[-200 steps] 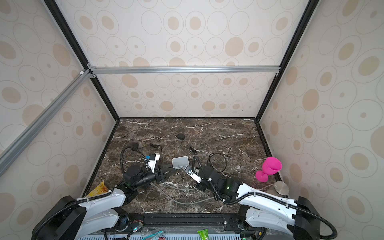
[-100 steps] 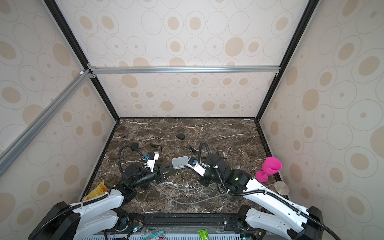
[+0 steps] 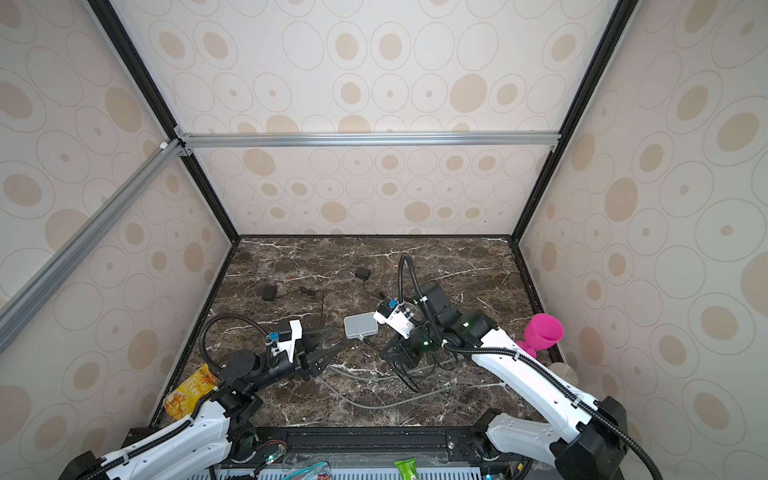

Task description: Insert the plug into the switch port

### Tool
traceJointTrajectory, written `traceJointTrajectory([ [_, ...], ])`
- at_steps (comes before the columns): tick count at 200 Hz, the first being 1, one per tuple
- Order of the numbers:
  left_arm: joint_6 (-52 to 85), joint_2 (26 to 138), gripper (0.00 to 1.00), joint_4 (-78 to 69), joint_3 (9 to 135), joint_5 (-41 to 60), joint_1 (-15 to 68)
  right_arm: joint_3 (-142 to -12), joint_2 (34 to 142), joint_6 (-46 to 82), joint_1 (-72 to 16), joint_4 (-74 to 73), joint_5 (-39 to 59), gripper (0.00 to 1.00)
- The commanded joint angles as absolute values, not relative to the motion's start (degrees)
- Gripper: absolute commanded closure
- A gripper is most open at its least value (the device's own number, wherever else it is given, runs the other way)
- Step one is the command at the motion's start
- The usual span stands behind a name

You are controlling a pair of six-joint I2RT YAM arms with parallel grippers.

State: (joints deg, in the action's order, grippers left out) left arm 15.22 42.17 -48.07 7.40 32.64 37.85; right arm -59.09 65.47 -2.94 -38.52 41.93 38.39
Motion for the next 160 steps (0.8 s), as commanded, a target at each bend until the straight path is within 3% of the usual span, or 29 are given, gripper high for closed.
traceJointTrajectory([
  [1,8.5,42.6,0.39,-50.7,8.4,36.4,40.6,-60.7,65.6,-3.6,-38.2,45.6,41.7,1.0],
  [90,6.8,50.7,0.42,-54.0,12.6,45.1,43.3,-59.8,62.9,-8.1,-39.8,48.5,41.5,1.0],
  [128,-10.7,48.0,0.49,-38.9,16.4,37.0,45.8,-61.9,64.5,-8.1,-41.3,52.7,33.6,1.0],
  [160,-23.7,47.2,0.4,-27.9,21.3,30.7,47.9,-62.8,65.1,-7.7,-41.8,54.6,30.0,1.0],
])
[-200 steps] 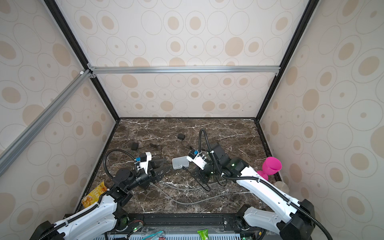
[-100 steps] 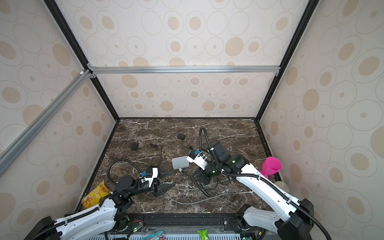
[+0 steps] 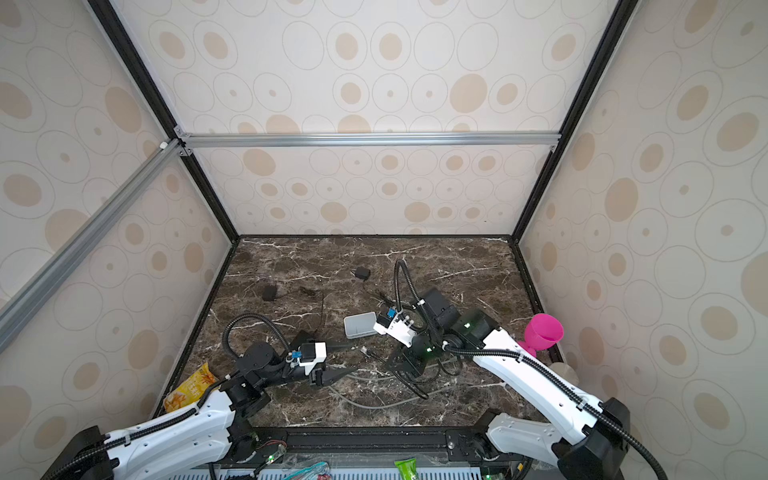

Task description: Insert the plug into the switch port

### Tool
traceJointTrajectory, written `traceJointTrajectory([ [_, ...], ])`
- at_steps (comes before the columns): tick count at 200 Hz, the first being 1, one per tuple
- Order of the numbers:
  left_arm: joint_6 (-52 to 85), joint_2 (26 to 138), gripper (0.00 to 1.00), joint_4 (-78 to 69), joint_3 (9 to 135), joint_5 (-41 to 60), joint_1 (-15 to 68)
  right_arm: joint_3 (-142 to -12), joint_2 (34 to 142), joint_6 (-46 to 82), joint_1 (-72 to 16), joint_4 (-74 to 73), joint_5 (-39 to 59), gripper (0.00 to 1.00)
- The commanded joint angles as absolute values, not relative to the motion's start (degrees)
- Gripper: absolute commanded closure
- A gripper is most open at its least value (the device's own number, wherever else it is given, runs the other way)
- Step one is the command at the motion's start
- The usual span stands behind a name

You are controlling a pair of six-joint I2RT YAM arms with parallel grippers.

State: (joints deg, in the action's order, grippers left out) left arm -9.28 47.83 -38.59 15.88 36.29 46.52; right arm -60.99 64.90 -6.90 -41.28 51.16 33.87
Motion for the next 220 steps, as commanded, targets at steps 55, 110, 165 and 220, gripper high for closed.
traceJointTrajectory([
  [55,-44.3,49.6,0.4,-16.9,26.7,16.3,56.7,-64.7,67.1,-8.4,-41.8,58.6,31.3,1.0],
  [110,-55.0,50.8,0.53,-17.0,26.7,6.7,61.3,-64.8,66.7,-8.5,-41.9,59.1,31.9,1.0],
  [165,-61.7,53.9,0.52,-16.4,29.1,-0.1,64.2,-66.1,67.4,-9.1,-41.9,61.1,31.4,1.0],
  [220,-65.7,55.2,0.58,-15.6,31.0,0.3,66.9,-66.5,68.4,-8.2,-42.0,60.7,30.4,1.0],
])
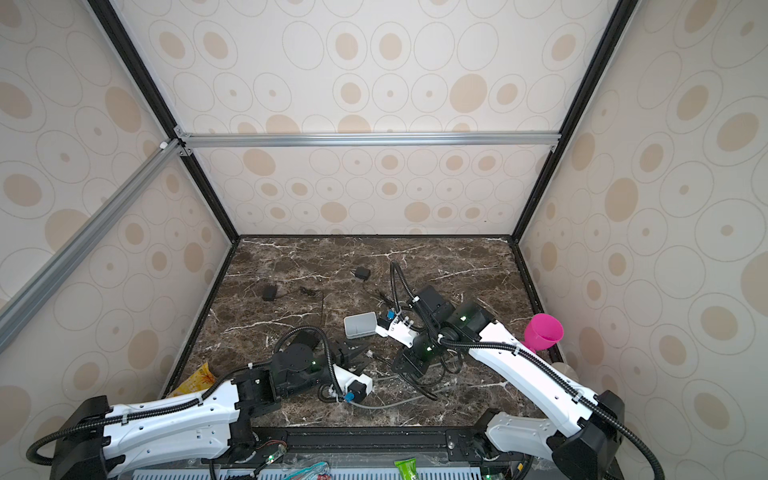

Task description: Insert the plug into the switch port

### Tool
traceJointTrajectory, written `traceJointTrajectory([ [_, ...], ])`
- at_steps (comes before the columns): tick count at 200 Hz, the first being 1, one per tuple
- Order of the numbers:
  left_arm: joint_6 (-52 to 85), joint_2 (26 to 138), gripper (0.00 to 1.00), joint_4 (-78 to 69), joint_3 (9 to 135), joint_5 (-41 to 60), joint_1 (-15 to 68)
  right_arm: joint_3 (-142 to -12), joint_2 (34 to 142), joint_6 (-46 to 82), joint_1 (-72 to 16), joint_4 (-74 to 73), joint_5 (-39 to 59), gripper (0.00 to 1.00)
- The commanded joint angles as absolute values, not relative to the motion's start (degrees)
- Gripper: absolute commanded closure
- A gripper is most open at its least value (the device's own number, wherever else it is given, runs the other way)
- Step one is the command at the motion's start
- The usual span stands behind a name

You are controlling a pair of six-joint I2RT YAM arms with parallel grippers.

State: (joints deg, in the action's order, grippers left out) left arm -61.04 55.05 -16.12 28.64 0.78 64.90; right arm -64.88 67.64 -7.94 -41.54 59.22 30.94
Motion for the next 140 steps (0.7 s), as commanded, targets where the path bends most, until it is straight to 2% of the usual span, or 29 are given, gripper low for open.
traceJointTrajectory([
  [1,-65.8,55.2,0.58,-15.6,31.0,0.2,66.9,-66.5,68.4,-8.2,-42.0,60.7,30.5,1.0],
  [78,-72.4,55.9,0.66,-15.6,30.1,-3.0,69.4,-66.7,69.0,-7.8,-42.5,60.5,30.1,1.0],
  [140,-74.2,58.0,0.87,-13.3,31.5,-7.6,70.5,-66.4,69.3,-7.6,-42.7,60.1,29.6,1.0],
])
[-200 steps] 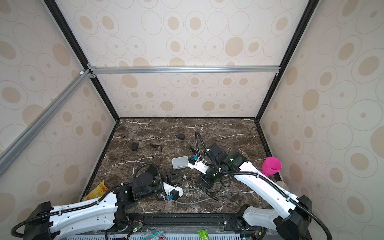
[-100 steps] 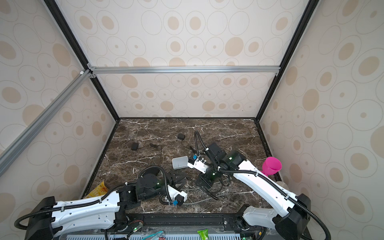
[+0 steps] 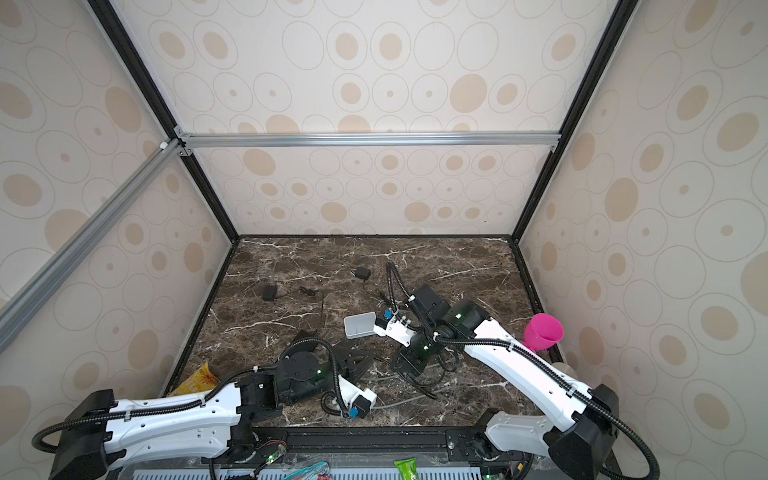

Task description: Insert the plug into the switch port

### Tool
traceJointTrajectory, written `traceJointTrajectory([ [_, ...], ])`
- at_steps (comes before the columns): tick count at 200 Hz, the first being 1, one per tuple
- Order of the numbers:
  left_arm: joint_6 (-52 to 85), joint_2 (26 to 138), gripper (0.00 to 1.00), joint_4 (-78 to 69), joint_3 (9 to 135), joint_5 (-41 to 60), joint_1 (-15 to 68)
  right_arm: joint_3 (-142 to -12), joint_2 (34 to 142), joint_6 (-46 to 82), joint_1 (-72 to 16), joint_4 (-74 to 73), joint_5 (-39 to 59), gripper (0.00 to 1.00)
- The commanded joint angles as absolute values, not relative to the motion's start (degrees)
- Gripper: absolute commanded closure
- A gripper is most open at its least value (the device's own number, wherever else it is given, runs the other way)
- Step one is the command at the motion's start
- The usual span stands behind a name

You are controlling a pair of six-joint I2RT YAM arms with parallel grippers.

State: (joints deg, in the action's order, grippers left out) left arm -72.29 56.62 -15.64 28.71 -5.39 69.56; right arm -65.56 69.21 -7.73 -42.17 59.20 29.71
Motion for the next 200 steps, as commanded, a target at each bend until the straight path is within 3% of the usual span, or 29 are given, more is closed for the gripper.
traceJointTrajectory([
  [1,-74.2,58.0,0.87,-13.1,31.5,-7.6,70.5,-66.4,69.3,-7.6,-42.7,60.1,29.6,1.0],
  [45,-72.6,58.8,0.94,-11.8,32.7,-8.2,71.2,-66.2,68.6,-7.3,-42.8,59.9,29.0,0.99],
  [83,-59.0,60.1,0.96,-2.5,39.8,-5.0,71.3,-65.1,64.7,-6.7,-42.8,57.5,24.5,0.72],
  [138,-40.3,66.5,1.0,3.4,41.3,6.5,68.8,-60.9,49.2,-8.0,-42.8,47.6,18.7,0.63],
  [200,-21.8,61.1,1.0,-3.0,32.6,24.0,59.9,-50.8,44.3,-10.8,-44.3,37.8,20.4,0.69],
])
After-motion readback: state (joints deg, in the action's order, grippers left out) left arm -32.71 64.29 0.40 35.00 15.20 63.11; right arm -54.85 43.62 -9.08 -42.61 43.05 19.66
